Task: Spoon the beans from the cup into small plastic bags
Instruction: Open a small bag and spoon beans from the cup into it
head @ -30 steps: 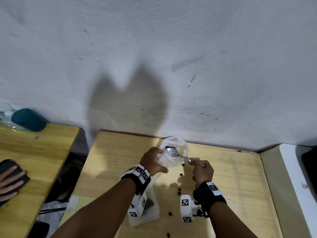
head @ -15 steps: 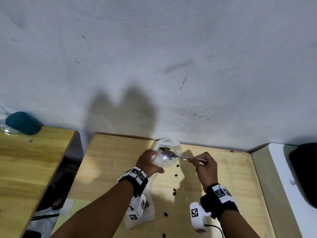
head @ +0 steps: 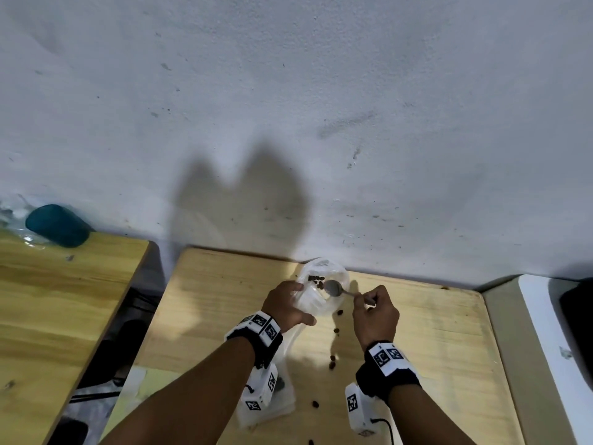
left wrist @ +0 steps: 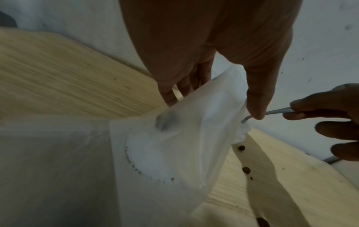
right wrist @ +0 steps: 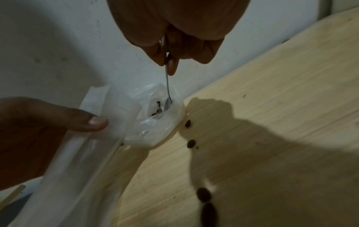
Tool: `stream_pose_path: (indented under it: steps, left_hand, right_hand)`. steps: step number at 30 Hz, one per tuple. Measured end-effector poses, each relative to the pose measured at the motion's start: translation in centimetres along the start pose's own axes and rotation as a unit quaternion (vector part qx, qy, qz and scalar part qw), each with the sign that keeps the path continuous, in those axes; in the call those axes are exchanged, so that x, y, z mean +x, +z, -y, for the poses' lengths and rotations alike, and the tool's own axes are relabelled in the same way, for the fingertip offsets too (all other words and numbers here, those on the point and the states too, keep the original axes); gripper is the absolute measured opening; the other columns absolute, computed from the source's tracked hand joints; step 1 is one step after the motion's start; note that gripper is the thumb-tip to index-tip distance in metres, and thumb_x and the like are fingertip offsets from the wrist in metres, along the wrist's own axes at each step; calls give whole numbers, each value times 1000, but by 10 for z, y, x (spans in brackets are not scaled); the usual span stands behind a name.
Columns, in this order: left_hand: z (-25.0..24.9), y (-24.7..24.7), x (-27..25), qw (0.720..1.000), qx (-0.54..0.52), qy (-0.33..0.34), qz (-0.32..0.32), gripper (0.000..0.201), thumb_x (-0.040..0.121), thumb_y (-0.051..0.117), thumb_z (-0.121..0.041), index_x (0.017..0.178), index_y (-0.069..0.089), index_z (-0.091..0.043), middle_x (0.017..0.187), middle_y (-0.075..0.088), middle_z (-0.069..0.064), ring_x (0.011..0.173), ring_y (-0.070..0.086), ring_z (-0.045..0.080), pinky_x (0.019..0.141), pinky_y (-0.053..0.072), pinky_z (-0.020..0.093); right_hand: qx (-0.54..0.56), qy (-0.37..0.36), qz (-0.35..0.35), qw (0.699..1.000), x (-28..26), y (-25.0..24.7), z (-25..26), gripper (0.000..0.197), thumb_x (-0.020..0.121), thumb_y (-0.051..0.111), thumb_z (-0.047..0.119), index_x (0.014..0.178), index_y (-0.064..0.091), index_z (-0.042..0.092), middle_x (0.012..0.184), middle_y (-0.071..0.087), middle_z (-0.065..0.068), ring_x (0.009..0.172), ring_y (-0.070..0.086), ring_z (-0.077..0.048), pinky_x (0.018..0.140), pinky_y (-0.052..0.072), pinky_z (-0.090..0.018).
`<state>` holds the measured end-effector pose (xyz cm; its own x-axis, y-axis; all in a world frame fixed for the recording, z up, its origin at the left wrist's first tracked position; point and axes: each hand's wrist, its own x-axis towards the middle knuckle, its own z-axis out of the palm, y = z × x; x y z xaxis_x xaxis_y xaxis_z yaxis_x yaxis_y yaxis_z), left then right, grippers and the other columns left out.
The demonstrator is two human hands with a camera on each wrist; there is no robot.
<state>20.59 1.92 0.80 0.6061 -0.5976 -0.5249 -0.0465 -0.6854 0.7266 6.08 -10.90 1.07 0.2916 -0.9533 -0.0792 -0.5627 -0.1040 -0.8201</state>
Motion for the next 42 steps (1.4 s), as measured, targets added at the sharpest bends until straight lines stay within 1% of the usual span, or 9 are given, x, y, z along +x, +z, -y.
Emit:
stream_pose_path:
  steps: [3, 8, 15, 22, 29, 32, 35, 39, 42]
  left_hand:
    - [0, 1, 1, 1000, 1, 10, 13, 87, 48, 93, -26, 126, 53, -22, 131, 53, -6, 119, 54, 16, 100, 47, 34]
    - [1, 1, 2, 999, 28, 31, 30, 83, 54, 91, -23, 127, 52, -20, 132, 52, -5, 118, 52, 15, 97, 45, 29]
    - [1, -3, 3, 999, 25, 22, 20, 89, 54, 91, -26, 131, 48, -18, 136, 48, -4, 124, 49, 17, 102, 44, 33]
    - [2, 1, 1, 999, 29, 29, -12, 95, 52, 91, -28, 135, 45, -19, 140, 44, -5, 126, 45, 15, 104, 41, 32]
    - [1, 5, -2, 998, 42, 25, -25, 97, 52, 91, -31, 136, 44, -18, 141, 43, -4, 127, 45, 15, 104, 40, 29]
    - [-1, 6, -2, 998, 46, 23, -22, 98, 51, 92, -33, 136, 45, -18, 141, 44, -3, 126, 47, 17, 104, 41, 32]
    - [-1, 6, -2, 998, 50, 21, -23, 99, 51, 91, -35, 136, 45, -19, 141, 43, -2, 126, 47, 17, 105, 41, 33]
    - [0, 5, -3, 999, 42, 19, -19, 99, 52, 91, -35, 137, 44, -20, 141, 42, -3, 127, 46, 17, 105, 40, 33]
    - [2, 4, -6, 999, 27, 20, -21, 98, 51, 91, -34, 136, 44, -21, 140, 43, -4, 126, 46, 16, 105, 41, 32]
  right_hand:
    - [14, 30, 6, 999, 1, 11, 2, 22, 84, 67, 13, 72, 48, 9, 65, 59, 1, 60, 54, -23, 60, 39, -29]
    - [62, 138, 20, 988, 0, 25, -2, 20, 81, 72, 13, 76, 54, 3, 70, 62, -6, 68, 57, -27, 67, 46, -31]
    - [131, 269, 47, 953, 12, 21, -19, 25, 58, 77, 23, 61, 52, 20, 62, 51, -5, 56, 41, -23, 57, 39, -36]
    - [189, 240, 56, 951, 15, -18, -19, 15, 77, 72, 9, 78, 58, 8, 66, 46, -11, 44, 28, -17, 43, 26, -24]
    - [222, 134, 77, 963, 10, -45, -7, 30, 80, 72, 7, 62, 52, 20, 72, 60, -21, 46, 36, -18, 47, 30, -26]
    - [164, 17, 115, 980, 5, -45, 7, 29, 79, 77, 6, 63, 56, 18, 69, 70, -3, 60, 58, -16, 59, 45, -27]
    - [118, -42, 146, 981, 2, -39, 16, 27, 79, 78, 6, 66, 55, 11, 61, 65, 13, 61, 57, -1, 60, 43, -13]
    - [179, 28, 70, 981, 8, -37, 8, 22, 79, 78, 9, 69, 58, 9, 72, 71, -2, 75, 65, -16, 69, 49, -26]
    - [190, 148, 14, 971, 10, -35, -6, 21, 71, 79, 17, 68, 60, 8, 65, 60, -4, 64, 53, -24, 63, 44, -36]
